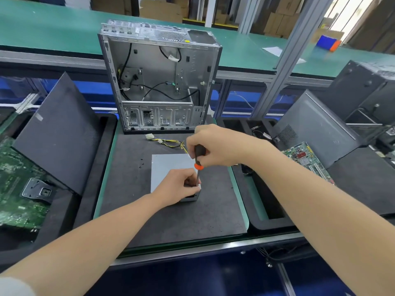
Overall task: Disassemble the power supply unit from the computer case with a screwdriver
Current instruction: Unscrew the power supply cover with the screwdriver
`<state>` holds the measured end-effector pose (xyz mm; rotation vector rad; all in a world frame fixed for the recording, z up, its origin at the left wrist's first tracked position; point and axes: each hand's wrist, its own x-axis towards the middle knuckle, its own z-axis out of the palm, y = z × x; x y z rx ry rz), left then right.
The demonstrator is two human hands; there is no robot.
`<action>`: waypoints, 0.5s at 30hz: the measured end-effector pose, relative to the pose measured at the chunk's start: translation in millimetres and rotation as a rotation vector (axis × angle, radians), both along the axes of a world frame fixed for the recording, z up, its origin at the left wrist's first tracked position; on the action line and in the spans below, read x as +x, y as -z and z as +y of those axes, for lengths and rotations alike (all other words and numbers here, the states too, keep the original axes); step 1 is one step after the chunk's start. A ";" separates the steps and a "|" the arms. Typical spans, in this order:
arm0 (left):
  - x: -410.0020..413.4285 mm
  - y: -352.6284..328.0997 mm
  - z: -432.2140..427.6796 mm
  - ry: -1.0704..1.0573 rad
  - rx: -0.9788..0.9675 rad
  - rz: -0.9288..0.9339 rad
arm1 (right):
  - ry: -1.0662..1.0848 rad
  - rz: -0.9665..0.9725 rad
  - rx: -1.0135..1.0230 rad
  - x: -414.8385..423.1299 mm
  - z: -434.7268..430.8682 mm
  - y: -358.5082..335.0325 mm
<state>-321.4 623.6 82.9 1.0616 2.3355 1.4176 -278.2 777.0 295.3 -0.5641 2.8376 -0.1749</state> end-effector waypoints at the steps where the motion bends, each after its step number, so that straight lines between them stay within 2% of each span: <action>1: 0.3 0.4 0.0 0.002 0.003 0.002 | -0.034 -0.011 -0.009 0.2 0.8 -1.4; 6: 1.2 -1.4 0.5 0.002 -0.006 0.024 | -0.046 -0.003 -0.029 7.4 -6.5 -0.4; 9: 2.4 -1.4 0.5 -0.006 -0.001 -0.003 | 0.136 0.286 0.247 11.6 -15.8 11.4; 11: 3.0 -2.1 0.9 0.004 -0.003 0.005 | 0.337 0.385 0.363 14.5 -24.4 16.6; 13: 2.6 -3.0 1.0 0.005 -0.016 0.012 | 0.419 0.380 0.335 12.7 -26.1 23.2; 15: 2.3 -3.9 0.7 0.005 -0.023 0.012 | 0.394 0.346 0.286 8.6 -21.7 26.0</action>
